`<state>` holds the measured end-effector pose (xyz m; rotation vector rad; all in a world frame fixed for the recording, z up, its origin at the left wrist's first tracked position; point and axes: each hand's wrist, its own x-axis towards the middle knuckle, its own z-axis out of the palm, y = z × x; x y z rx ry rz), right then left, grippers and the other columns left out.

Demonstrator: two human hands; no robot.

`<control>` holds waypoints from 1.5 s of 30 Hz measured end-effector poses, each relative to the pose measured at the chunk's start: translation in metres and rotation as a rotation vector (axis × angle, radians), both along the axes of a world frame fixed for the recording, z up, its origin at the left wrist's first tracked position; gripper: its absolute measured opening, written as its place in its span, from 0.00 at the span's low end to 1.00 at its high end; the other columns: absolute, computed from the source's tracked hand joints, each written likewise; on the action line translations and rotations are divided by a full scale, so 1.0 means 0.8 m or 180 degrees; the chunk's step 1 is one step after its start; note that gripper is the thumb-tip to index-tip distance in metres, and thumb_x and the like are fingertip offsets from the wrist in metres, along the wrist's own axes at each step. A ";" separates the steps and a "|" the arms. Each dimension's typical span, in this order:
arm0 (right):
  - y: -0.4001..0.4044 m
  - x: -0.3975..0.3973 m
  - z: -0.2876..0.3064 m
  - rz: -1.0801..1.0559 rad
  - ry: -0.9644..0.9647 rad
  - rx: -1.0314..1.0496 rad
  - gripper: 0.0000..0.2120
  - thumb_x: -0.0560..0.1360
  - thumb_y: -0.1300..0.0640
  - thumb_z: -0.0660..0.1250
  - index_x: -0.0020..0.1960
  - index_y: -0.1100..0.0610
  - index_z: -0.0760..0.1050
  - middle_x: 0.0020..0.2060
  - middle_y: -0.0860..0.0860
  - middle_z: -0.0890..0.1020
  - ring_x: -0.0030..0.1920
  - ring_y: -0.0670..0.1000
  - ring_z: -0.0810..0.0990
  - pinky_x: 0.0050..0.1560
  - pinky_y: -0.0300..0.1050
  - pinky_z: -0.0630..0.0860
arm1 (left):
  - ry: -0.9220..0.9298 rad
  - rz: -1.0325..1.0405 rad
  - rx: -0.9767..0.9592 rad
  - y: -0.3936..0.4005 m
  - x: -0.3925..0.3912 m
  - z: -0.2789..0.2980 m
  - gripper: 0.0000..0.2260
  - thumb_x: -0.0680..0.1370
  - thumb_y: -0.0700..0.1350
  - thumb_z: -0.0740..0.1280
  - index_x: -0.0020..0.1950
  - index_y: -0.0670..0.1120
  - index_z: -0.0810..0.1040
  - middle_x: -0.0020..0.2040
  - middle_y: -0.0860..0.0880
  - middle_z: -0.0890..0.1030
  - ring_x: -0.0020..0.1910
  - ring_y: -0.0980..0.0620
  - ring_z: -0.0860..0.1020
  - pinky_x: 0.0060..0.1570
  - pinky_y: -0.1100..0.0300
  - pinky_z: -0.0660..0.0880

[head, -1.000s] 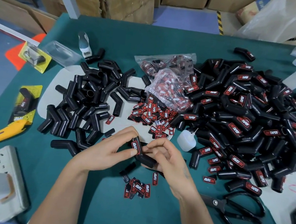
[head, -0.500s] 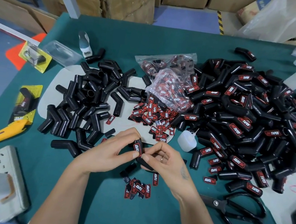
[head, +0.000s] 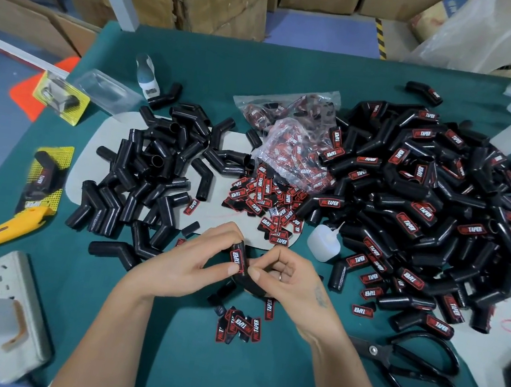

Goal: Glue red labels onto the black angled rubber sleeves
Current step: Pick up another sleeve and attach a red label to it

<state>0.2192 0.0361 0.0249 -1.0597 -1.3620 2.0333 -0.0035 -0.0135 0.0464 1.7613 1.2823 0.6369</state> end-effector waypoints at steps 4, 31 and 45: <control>-0.001 0.000 0.002 -0.0118 -0.0002 0.0061 0.04 0.78 0.62 0.74 0.46 0.57 0.79 0.50 0.57 0.88 0.48 0.53 0.86 0.53 0.51 0.83 | -0.0079 0.0160 -0.0054 0.001 0.000 -0.003 0.05 0.84 0.41 0.69 0.57 0.49 0.79 0.56 0.54 0.75 0.59 0.49 0.76 0.66 0.52 0.72; -0.003 -0.006 -0.007 -0.0466 -0.0145 0.0330 0.02 0.78 0.57 0.73 0.47 0.53 0.80 0.48 0.54 0.88 0.50 0.53 0.86 0.59 0.62 0.82 | -0.0079 0.0625 0.0317 0.003 0.010 -0.007 0.15 0.85 0.50 0.62 0.49 0.43 0.83 0.56 0.52 0.76 0.62 0.44 0.78 0.63 0.44 0.74; -0.004 -0.005 0.008 -0.0283 0.0783 -0.0356 0.13 0.78 0.49 0.76 0.59 0.54 0.83 0.57 0.58 0.85 0.52 0.60 0.87 0.51 0.46 0.84 | -0.1195 0.1156 0.0366 0.010 0.007 -0.011 0.13 0.84 0.47 0.64 0.52 0.39 0.82 0.58 0.50 0.80 0.63 0.42 0.78 0.66 0.55 0.72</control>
